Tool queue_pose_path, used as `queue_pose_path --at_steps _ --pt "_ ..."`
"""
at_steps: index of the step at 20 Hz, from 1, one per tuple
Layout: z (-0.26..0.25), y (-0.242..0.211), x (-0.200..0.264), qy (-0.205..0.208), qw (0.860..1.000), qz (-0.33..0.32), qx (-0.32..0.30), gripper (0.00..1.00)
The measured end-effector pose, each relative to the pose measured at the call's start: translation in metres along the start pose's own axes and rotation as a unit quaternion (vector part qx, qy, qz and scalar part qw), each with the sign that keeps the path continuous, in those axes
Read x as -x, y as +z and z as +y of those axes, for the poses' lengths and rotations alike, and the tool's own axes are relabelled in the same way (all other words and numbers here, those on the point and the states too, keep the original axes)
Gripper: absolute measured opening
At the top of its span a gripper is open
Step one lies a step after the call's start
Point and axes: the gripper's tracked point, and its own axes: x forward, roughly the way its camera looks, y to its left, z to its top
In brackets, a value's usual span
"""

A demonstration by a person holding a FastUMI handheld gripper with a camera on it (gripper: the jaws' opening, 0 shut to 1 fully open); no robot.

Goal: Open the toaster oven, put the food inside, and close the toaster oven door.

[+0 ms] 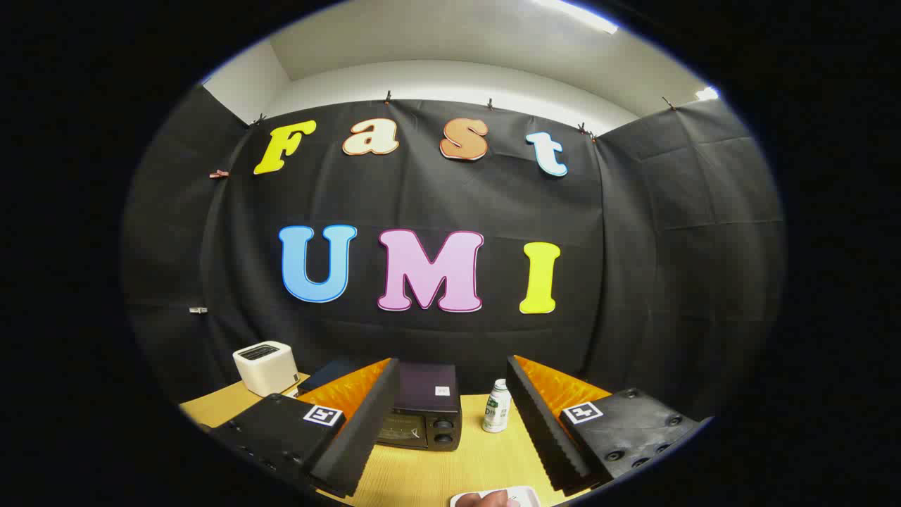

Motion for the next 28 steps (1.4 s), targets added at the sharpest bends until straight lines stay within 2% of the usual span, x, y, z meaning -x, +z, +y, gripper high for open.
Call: queue_pose_path --at_steps 7,20,24,28 --pt "-0.001 0.030 0.003 -0.006 1.000 -0.018 0.008 0.97" --pt "0.004 0.036 0.010 -0.018 1.000 -0.001 -0.017 0.97" --pt "0.038 0.032 -0.001 -0.002 1.000 0.000 -0.017 0.97" --pt "0.090 0.003 -0.026 0.021 0.999 0.024 -0.019 0.98"
